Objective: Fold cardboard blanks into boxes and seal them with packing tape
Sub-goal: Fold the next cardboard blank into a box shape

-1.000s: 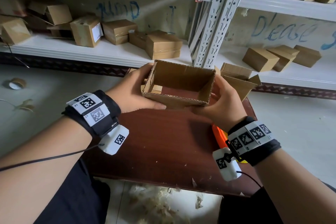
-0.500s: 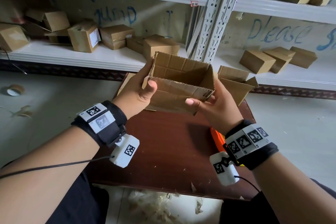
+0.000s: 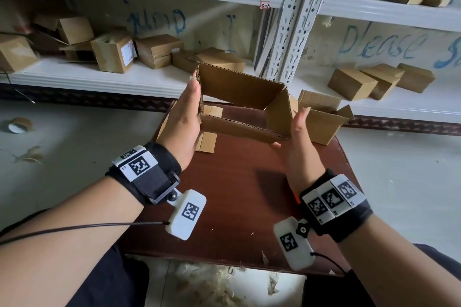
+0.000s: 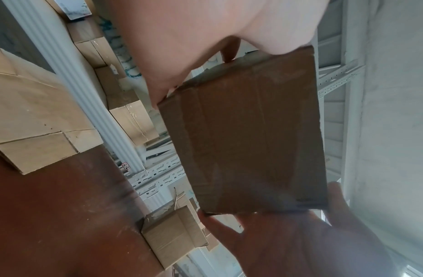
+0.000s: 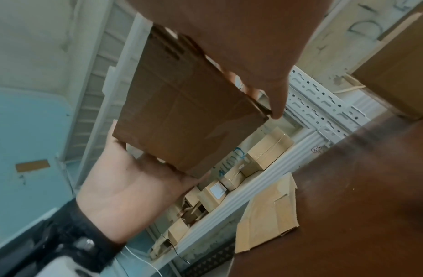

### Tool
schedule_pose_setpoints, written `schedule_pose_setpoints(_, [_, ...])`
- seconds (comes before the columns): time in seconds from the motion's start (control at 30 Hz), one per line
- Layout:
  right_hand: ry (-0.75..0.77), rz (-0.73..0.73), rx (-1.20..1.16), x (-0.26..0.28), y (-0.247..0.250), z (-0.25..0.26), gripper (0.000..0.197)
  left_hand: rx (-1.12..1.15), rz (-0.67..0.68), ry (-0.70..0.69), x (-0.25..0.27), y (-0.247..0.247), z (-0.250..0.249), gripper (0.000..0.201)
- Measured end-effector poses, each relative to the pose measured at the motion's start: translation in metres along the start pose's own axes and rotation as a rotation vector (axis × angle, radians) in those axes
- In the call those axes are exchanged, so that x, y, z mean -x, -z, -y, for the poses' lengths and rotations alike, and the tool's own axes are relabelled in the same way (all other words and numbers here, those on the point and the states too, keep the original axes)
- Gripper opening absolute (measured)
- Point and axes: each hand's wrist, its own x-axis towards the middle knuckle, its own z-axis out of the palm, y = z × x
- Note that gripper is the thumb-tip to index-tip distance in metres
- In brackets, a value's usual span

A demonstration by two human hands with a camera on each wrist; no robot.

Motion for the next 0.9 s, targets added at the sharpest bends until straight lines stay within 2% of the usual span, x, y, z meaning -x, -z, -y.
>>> schedule_pose_setpoints(0.03, [-0.009, -0.017, -0.056, -0.001, 0.002, 0.0, 0.114, 0.116, 0.018, 0.055, 0.003, -0.004, -0.01, 0.091])
schedule_pose_setpoints(0.07, [0.021, -0.009, -0.09, 0.001, 0.005, 0.002, 0.115, 0.229, 0.024, 0.157, 0.006, -0.008, -0.026, 0.094])
schedule_pose_setpoints(0.1, [0.051, 0.024, -0.119, 0.003, 0.008, 0.003, 0.107, 0.328, 0.027, 0.227, 0.003, -0.01, -0.032, 0.097])
schedule_pose_setpoints(0.17, [0.036, 0.049, -0.156, 0.005, 0.01, 0.006, 0.089, 0.446, 0.017, 0.267, 0.004, -0.013, -0.034, 0.1])
schedule_pose_setpoints(0.23, [0.009, 0.03, -0.196, 0.004, 0.011, 0.009, 0.079, 0.516, 0.035, 0.279, 0.006, -0.013, -0.035, 0.093])
schedule_pose_setpoints(0.33, [-0.019, 0.018, -0.236, -0.001, 0.011, 0.007, 0.064, 0.503, 0.118, 0.275, 0.009, -0.017, -0.035, 0.049])
schedule_pose_setpoints(0.4, [0.004, 0.016, -0.237, -0.002, 0.01, 0.005, 0.058, 0.51, 0.13, 0.272, 0.012, -0.019, -0.038, 0.032])
schedule_pose_setpoints(0.57, [-0.018, 0.051, -0.266, -0.001, 0.003, 0.009, 0.062, 0.555, 0.081, 0.292, 0.015, -0.022, -0.041, 0.035])
schedule_pose_setpoints(0.7, [-0.015, 0.027, -0.347, 0.0, 0.005, 0.007, 0.046, 0.578, 0.063, 0.31, 0.017, -0.021, -0.044, 0.035])
schedule_pose_setpoints(0.83, [0.003, 0.027, -0.369, 0.0, 0.001, 0.006, 0.06, 0.578, 0.046, 0.331, 0.018, -0.023, -0.041, 0.032])
schedule_pose_setpoints(0.9, [-0.007, 0.051, -0.336, 0.003, -0.001, 0.006, 0.054, 0.57, 0.046, 0.322, 0.018, -0.023, -0.04, 0.032])
